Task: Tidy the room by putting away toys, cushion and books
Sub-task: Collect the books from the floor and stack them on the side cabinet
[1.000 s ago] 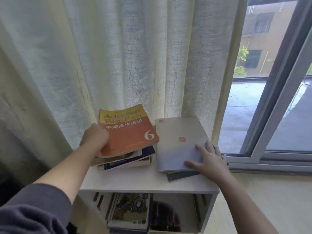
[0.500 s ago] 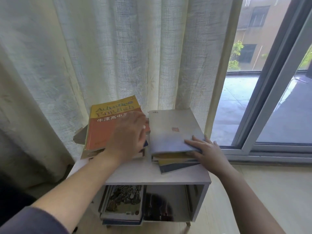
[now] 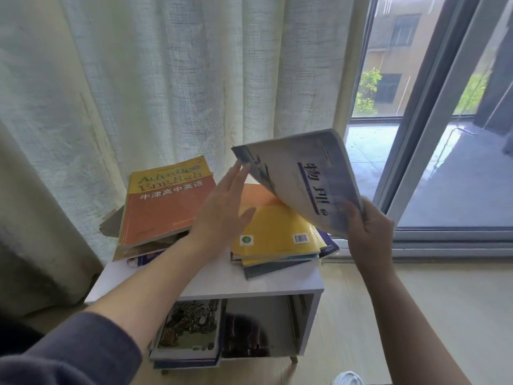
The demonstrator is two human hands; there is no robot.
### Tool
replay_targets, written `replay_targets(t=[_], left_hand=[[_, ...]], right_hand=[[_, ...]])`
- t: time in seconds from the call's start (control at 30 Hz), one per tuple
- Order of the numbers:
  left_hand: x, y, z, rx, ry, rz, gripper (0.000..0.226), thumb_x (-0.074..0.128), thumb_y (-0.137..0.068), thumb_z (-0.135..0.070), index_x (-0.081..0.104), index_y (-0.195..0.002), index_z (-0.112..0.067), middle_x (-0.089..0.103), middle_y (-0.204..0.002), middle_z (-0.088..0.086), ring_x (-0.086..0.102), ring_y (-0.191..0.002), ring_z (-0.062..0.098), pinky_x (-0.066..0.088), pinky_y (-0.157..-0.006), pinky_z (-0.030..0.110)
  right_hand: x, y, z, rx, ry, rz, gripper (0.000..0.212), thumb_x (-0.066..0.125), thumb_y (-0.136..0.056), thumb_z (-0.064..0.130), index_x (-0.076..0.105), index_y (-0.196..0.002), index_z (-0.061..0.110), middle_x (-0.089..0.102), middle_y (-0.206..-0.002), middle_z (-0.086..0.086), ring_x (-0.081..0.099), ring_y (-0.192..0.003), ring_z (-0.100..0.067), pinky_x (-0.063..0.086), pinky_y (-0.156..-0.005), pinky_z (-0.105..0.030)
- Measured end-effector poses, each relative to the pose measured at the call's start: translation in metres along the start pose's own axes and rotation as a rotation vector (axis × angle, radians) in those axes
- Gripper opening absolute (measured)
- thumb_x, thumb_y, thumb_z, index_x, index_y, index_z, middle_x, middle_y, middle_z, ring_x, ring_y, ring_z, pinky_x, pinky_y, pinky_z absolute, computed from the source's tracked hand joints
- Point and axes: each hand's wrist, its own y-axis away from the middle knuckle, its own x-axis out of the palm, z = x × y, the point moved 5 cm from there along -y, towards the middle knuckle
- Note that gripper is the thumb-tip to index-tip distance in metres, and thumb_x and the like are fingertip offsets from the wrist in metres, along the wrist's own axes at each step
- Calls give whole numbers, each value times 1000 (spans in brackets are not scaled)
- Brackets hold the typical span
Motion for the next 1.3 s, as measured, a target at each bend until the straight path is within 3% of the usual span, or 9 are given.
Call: replay_targets(t=[0.3, 0.5, 0.57, 0.63, 0.83, 1.0, 1.13, 1.23, 1.3], left_hand=[[-50, -30, -34, 7, 154, -47, 95, 69, -86, -27, 1, -153, -26, 5, -161, 0, 1, -148, 17, 9, -118, 38], [-71, -17, -51, -9, 155, -89, 64, 68, -88, -22, 36, -142, -10, 36, -150, 10, 22, -143, 24, 22, -113, 38], [-76, -14, -51, 12, 169, -125, 36, 66, -88, -21, 50, -118, -8, 55, -117, 8, 50, -113, 26, 41, -89, 32], [-82, -9, -51, 22, 163, -128, 23, 63, -90, -24, 44, -94, -11, 51, -83, 2, 49, -73, 19, 36, -59, 28], [-88, 20, -60, 112, 183, -29, 17, 60, -92, -20, 44, -91, -17, 58, -62, 4, 56, -51, 17, 40, -46, 29], [-87, 54, -50, -4, 353, -98, 11, 58, -93, -17, 50, -87, -12, 60, -64, 8, 57, -51, 17, 42, -48, 27], [-84, 74, -36, -209, 597, -142, 9, 58, -94, -17, 52, -100, -21, 62, -79, -5, 62, -57, 4, 47, -52, 17], [-80, 83, -32, -293, 714, -148, 17, 58, -93, -17, 52, -108, -22, 65, -89, -4, 67, -71, 12, 54, -60, 26], [-78, 91, -29, -326, 746, -124, 19, 58, -93, -12, 53, -109, -20, 65, -89, -5, 67, -74, 14, 54, -62, 30]], right_hand=[[-60, -20, 54, -57, -36, 72, 30, 44, -93, 40, 64, -88, 18, 62, -69, 13, 60, -60, -4, 48, -44, -25], [-82, -20, 85, -113, -50, 143, 25, 46, -93, 32, 57, -71, 32, 60, -62, 19, 51, -56, 0, 36, -48, -11], [-88, -19, 93, -112, -44, 151, 25, 47, -92, 36, 54, -68, 34, 59, -61, 21, 51, -55, 1, 36, -48, -11], [-94, -19, 98, -99, -56, 151, 26, 48, -90, 38, 53, -65, 34, 57, -58, 18, 48, -54, 0, 35, -48, -11], [-116, -28, 108, -65, -128, 83, 23, 58, -87, 30, 68, -73, 15, 58, -56, 13, 50, -53, -1, 35, -48, -8], [-113, -24, 92, 226, -400, -16, 13, 69, -88, 23, 72, -96, 13, 70, -84, -1, 64, -76, -13, 52, -65, -26], [-71, 25, 75, 530, -657, 273, 41, 68, -86, 25, 59, -117, -1, 72, -100, -18, 68, -86, -36, 59, -79, -46], [-35, 73, 77, 644, -632, 487, 37, 68, -86, 31, 59, -116, 10, 71, -106, -15, 71, -90, -30, 59, -78, -43], [-23, 89, 75, 696, -704, 455, 37, 66, -84, 30, 59, -117, 13, 72, -106, -12, 70, -89, -28, 59, -77, -41]])
